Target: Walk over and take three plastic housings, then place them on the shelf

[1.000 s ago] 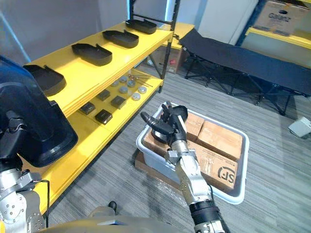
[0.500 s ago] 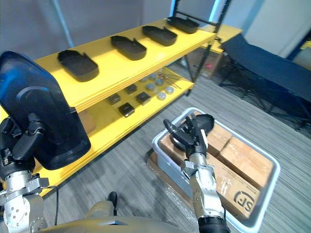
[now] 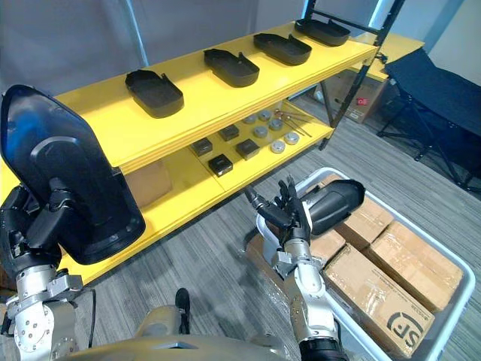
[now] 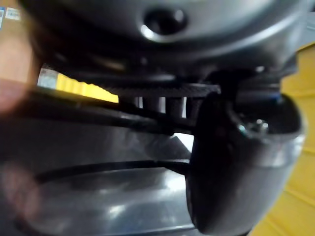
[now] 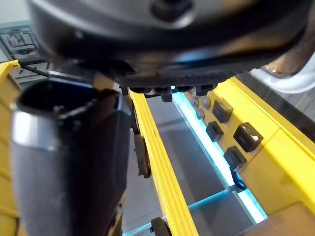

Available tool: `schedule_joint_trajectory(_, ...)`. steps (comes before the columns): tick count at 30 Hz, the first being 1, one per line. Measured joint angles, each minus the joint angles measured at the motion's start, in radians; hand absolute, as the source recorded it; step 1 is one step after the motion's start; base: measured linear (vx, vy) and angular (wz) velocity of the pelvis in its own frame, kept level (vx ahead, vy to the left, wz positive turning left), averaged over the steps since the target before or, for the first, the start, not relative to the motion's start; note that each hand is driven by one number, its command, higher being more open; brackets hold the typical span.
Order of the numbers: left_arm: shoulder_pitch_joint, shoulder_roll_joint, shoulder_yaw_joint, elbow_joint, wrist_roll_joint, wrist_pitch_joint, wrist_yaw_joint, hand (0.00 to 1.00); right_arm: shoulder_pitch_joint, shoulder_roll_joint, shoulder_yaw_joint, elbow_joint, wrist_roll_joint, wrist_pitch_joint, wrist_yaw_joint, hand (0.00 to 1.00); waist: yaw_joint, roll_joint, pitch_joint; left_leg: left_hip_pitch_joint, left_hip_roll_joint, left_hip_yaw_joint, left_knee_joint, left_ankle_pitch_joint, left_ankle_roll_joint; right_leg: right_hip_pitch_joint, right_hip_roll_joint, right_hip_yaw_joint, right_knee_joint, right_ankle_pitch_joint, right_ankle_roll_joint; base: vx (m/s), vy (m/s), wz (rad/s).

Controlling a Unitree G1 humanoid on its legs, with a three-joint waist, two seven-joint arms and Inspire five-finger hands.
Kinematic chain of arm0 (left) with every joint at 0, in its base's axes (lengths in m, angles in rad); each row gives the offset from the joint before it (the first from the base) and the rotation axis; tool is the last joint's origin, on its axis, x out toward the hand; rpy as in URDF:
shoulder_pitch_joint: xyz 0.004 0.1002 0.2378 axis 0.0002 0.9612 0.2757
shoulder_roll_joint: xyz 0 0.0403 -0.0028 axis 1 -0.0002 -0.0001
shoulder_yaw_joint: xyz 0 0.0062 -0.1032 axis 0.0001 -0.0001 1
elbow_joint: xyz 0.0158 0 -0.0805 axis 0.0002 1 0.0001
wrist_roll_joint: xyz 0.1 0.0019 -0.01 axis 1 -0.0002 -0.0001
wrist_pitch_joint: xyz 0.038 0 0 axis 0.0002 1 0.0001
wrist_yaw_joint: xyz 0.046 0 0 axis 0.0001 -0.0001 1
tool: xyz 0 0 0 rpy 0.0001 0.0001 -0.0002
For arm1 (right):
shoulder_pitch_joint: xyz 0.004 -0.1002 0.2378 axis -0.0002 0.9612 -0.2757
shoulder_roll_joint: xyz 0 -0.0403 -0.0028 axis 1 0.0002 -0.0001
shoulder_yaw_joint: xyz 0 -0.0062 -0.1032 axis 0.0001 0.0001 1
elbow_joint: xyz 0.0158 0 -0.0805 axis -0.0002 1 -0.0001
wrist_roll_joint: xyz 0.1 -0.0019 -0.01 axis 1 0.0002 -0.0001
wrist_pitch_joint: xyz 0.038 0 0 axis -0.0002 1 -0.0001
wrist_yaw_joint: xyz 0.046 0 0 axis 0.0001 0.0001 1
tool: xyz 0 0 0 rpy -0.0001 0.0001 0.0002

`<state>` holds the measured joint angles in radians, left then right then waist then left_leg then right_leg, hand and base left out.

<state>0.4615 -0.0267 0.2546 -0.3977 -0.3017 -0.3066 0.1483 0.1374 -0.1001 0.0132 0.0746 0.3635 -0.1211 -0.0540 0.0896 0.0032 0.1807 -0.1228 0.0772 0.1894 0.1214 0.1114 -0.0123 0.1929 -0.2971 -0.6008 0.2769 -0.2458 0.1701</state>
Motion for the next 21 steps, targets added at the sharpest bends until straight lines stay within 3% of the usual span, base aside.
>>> schedule_joint_trajectory(1, -0.013, 0.008, 0.003, 0.0, 0.0, 0.0, -0.002, 0.0, 0.0, 0.013, -0.001, 0.0, 0.0, 0.0, -0.005, 1.0, 0.01, -0.019, -0.005, -0.014, -0.023, -0.002, 0.033, -0.029, 0.012, 0.004, -0.019, 0.001, -0.001, -0.009, 0.02, 0.13, 0.111, 0.35)
schedule_joint_trajectory(2, -0.028, 0.02, 0.007, -0.003, 0.003, 0.0, -0.005, 0.0, 0.0, 0.021, -0.002, 0.001, 0.0, 0.0, -0.013, 1.0, 0.019, -0.039, -0.006, -0.018, -0.053, -0.001, 0.073, -0.076, 0.018, 0.029, -0.045, -0.002, -0.001, -0.001, 0.06, 0.18, 0.124, 0.34)
schedule_joint_trajectory(3, -0.036, 0.024, 0.01, -0.003, 0.01, -0.001, -0.005, 0.0, -0.002, 0.02, -0.003, 0.001, -0.001, -0.002, -0.016, 1.0, 0.016, -0.046, -0.007, -0.017, -0.063, -0.006, 0.085, -0.094, 0.011, 0.033, -0.056, 0.005, 0.044, 0.012, 0.057, 0.24, 0.149, 0.55)
schedule_joint_trajectory(4, -0.063, 0.025, 0.013, 0.004, 0.035, 0.007, -0.002, 0.0, -0.01, 0.013, -0.004, 0.002, -0.003, -0.004, -0.019, 1.0, 0.011, -0.043, -0.01, -0.017, -0.082, -0.038, 0.112, -0.104, 0.027, -0.02, -0.104, 0.053, 0.188, 0.046, 0.031, 0.2, 0.132, 0.58)
schedule_joint_trajectory(6, -0.082, 0.04, 0.014, -0.009, 0.049, 0.007, 0.0, 0.0, -0.038, 0.014, -0.003, 0.009, -0.011, -0.005, -0.023, 1.0, -0.004, -0.029, -0.013, 0.004, -0.085, -0.073, 0.095, -0.123, 0.046, -0.12, -0.115, 0.16, 0.379, 0.191, -0.023, 0.22, 0.194, 0.55)
schedule_joint_trajectory(7, -0.099, 0.056, 0.015, -0.011, 0.058, 0.007, 0.007, 0.0, -0.051, 0.023, -0.003, 0.011, -0.029, -0.009, -0.022, 1.0, -0.014, -0.026, -0.013, 0.019, -0.079, -0.094, 0.076, -0.121, 0.054, -0.162, -0.113, 0.209, 0.45, 0.18, -0.028, 0.28, 0.175, 0.58)
schedule_joint_trajectory(8, -0.126, 0.07, 0.014, -0.008, 0.067, 0.008, 0.019, 0.0, -0.064, 0.026, -0.003, 0.011, -0.043, -0.024, -0.015, 1.0, -0.023, -0.023, -0.009, 0.041, -0.078, -0.12, 0.055, -0.127, 0.066, -0.202, -0.079, 0.254, 0.475, 0.094, -0.04, 0.28, 0.117, 0.63)
schedule_joint_trajectory(10, -0.161, 0.074, 0.014, -0.006, 0.066, 0.009, 0.029, 0.0, -0.083, 0.025, -0.007, 0.005, -0.043, -0.039, 0.006, 1.0, -0.039, -0.018, -0.008, 0.081, -0.078, -0.16, 0.024, -0.125, 0.063, -0.231, -0.003, 0.302, 0.376, 0.041, -0.071, 0.23, 0.084, 0.66)
schedule_joint_trajectory(12, -0.223, 0.09, -0.011, 0.01, 0.065, 0.01, 0.033, 0.0, -0.071, 0.021, -0.039, -0.053, -0.042, -0.062, 0.027, 1.0, -0.052, -0.019, -0.008, 0.096, -0.084, -0.225, 0.012, -0.133, 0.062, -0.267, 0.105, 0.403, 0.177, 0.036, -0.082, 0.22, 0.006, 0.91)
schedule_joint_trajectory(15, -0.247, 0.092, -0.042, 0.043, 0.063, 0.015, 0.05, 0.0, -0.064, 0.001, -0.056, -0.122, -0.042, -0.073, 0.036, 1.0, -0.079, -0.02, -0.01, 0.104, -0.096, -0.297, 0.021, -0.147, 0.053, -0.31, 0.172, 0.506, 0.09, 0.041, -0.084, 0.2, -0.084, 0.9)
schedule_joint_trajectory(16, -0.241, 0.09, -0.057, 0.05, 0.061, 0.031, 0.062, 0.0, -0.054, -0.005, -0.057, -0.167, -0.039, -0.086, 0.036, 1.0, -0.089, -0.029, -0.014, 0.105, -0.112, -0.325, 0.038, -0.161, 0.04, -0.313, 0.179, 0.531, 0.042, 0.077, -0.097, 0.22, -0.133, 0.73)
schedule_joint_trajectory(17, -0.216, 0.087, -0.07, 0.051, 0.063, 0.041, 0.073, 0.0, -0.05, -0.003, -0.05, -0.213, -0.02, -0.09, 0.037, 1.0, -0.089, -0.052, -0.026, 0.102, -0.14, -0.335, 0.052, -0.182, 0.029, -0.31, 0.168, 0.529, 0.0, 0.18, -0.127, 0.23, -0.154, 0.64)
schedule_joint_trajectory(18, -0.203, 0.085, -0.074, 0.052, 0.065, 0.047, 0.077, 0.0, -0.049, -0.003, -0.042, -0.237, 0.0, -0.091, 0.038, 1.0, -0.084, -0.066, -0.033, 0.1, -0.157, -0.335, 0.062, -0.198, 0.025, -0.305, 0.151, 0.518, -0.013, 0.205, -0.113, 0.22, -0.217, 0.31)
schedule_joint_trajectory(20, -0.127, 0.024, -0.104, 0.054, 0.064, 0.073, 0.088, 0.0, -0.056, -0.01, -0.016, -0.274, 0.032, -0.096, 0.046, 1.0, -0.066, -0.011, -0.042, 0.09, -0.111, -0.329, 0.123, -0.258, 0.006, -0.233, 0.184, 0.465, -0.094, 0.204, -0.107, 0.23, -0.218, 0.22)
schedule_joint_trajectory(21, -0.106, 0.016, -0.106, 0.052, 0.064, 0.073, 0.084, 0.0, -0.054, -0.009, -0.006, -0.275, 0.037, -0.096, 0.045, 1.0, -0.066, -0.005, -0.046, 0.09, -0.098, -0.318, 0.125, -0.263, 0.001, -0.217, 0.193, 0.45, -0.11, 0.205, -0.109, 0.16, -0.122, 0.44)
